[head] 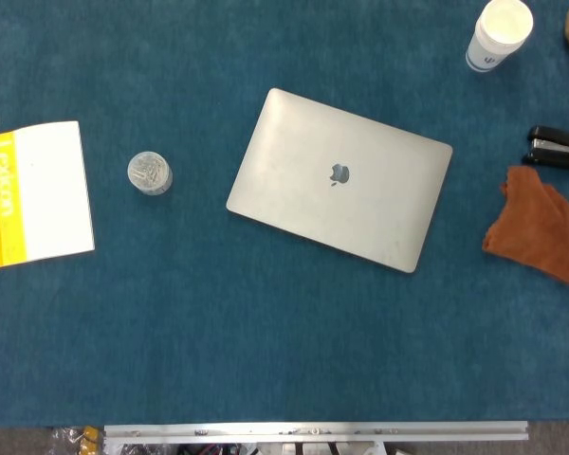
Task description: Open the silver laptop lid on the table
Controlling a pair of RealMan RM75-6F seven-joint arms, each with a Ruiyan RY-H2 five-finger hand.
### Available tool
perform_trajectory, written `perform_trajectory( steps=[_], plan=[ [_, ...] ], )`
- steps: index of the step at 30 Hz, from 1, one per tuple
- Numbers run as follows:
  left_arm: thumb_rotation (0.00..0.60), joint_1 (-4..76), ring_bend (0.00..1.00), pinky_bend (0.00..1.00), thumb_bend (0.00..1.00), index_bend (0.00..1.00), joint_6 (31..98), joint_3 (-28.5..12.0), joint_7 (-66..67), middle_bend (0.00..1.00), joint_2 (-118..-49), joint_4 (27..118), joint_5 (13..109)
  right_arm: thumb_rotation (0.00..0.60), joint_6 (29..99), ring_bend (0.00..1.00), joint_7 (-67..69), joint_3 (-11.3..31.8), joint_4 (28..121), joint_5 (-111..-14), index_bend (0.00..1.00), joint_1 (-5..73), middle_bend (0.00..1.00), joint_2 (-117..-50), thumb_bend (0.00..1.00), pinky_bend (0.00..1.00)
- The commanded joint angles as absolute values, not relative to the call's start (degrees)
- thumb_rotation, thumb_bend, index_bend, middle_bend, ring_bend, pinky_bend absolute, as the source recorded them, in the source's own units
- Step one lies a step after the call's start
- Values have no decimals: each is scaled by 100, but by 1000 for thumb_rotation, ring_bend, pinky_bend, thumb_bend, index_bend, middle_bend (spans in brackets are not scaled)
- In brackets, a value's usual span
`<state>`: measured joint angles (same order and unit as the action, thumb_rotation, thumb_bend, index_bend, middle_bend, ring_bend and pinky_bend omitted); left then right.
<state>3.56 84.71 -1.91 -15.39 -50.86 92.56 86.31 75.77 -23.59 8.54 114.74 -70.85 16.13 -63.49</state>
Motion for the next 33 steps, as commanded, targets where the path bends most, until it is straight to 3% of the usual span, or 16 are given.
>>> perform_trajectory(
  steps=[1,21,33],
  plan=[
    [600,363,0,70,384,79,8481,-191,-1535,56,-5078,9261,8655,600,7190,7,-2252,1003,11596,-6850,0,1880,82,-6248,323,93],
    [600,362,0,70,384,81,8569,-165,-1562,59,-5054,9252,8773,600,5048,23,-1973,1783,11020,-4516,0,3927,84,-6814,288,123],
    [600,315,0,70,383,81,8646,-130,-1641,59,-5034,9202,8818,600,4490,23,-2183,1833,9910,-2822,0,5416,90,-7800,289,123]
  ],
)
